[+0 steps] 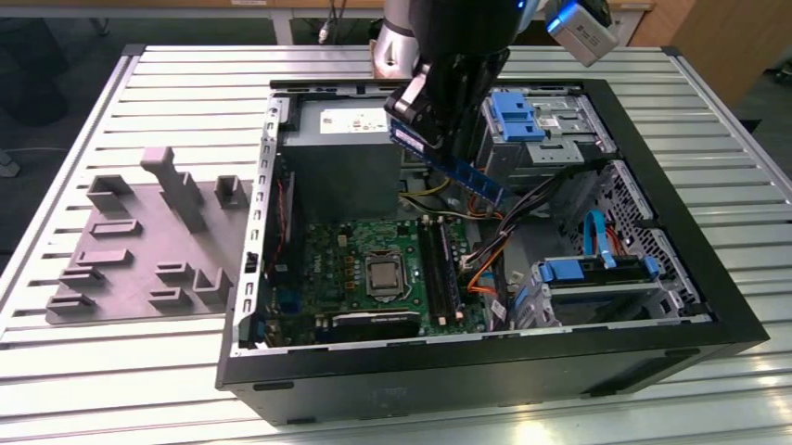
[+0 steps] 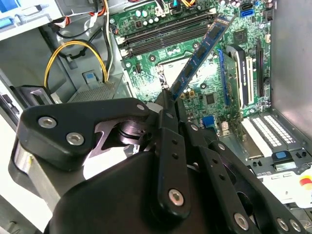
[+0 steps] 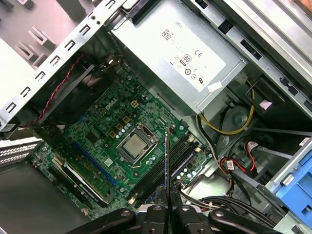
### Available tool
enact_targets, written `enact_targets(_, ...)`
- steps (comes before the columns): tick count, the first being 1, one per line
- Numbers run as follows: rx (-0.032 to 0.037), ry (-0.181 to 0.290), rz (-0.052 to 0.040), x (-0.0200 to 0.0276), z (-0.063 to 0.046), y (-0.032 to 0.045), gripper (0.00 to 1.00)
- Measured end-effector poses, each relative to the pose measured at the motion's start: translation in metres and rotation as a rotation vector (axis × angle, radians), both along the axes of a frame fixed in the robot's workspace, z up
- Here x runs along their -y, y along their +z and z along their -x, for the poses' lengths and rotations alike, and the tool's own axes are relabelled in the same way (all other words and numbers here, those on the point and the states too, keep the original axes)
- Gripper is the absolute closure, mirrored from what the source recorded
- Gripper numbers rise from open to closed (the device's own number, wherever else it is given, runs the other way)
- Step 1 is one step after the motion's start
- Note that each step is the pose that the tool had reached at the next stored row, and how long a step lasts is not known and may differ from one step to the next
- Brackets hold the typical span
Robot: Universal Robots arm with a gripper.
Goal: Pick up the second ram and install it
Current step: 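Insert the second ram into the second slot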
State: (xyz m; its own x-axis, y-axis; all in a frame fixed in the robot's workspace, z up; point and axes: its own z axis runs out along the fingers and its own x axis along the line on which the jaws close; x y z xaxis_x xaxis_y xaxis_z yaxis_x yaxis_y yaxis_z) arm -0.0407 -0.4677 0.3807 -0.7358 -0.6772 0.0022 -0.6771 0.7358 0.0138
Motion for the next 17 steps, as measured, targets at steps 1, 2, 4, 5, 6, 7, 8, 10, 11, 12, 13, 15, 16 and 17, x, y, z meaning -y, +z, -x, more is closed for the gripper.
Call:
enact_targets(1, 0.0000, -0.003, 0.0000, 0.0000, 0.0000, 0.0000, 0.86)
enact_targets(2, 0.0000, -0.009, 0.0000, 0.0000, 0.0000, 0.0000, 0.86)
enact_targets(4, 0.0000, -0.033, 0.0001, 0.0000, 0.0000, -0.0002, 0.86)
enact_targets(5, 0.0000, -0.047, 0.0000, 0.0000, 0.0000, -0.0003, 0.86)
enact_targets(6, 0.0000, -0.064, 0.0002, 0.0000, 0.0000, -0.0004, 0.86)
enact_targets(7, 0.0000, -0.080, 0.0006, 0.0000, 0.0000, -0.0006, 0.86)
enact_targets(8, 0.0000, -0.097, 0.0010, 0.0000, 0.0000, -0.0007, 0.86)
enact_targets(10, 0.0000, -0.131, 0.0016, 0.0000, 0.0000, -0.0011, 0.86)
enact_targets(11, 0.0000, -0.149, 0.0019, 0.0000, 0.0000, -0.0014, 0.86)
enact_targets(12, 0.0000, -0.168, 0.0023, 0.0000, 0.0000, -0.0016, 0.86)
enact_targets(13, 0.0000, -0.186, 0.0026, 0.0000, 0.0000, -0.0018, 0.86)
enact_targets(15, 0.0000, -0.221, 0.0031, 0.0000, 0.0000, -0.0023, 0.86)
enact_targets(16, 0.0000, -0.239, 0.0034, 0.0000, 0.0000, -0.0025, 0.86)
enact_targets(17, 0.0000, -0.256, 0.0037, 0.0000, 0.0000, -0.0027, 0.86)
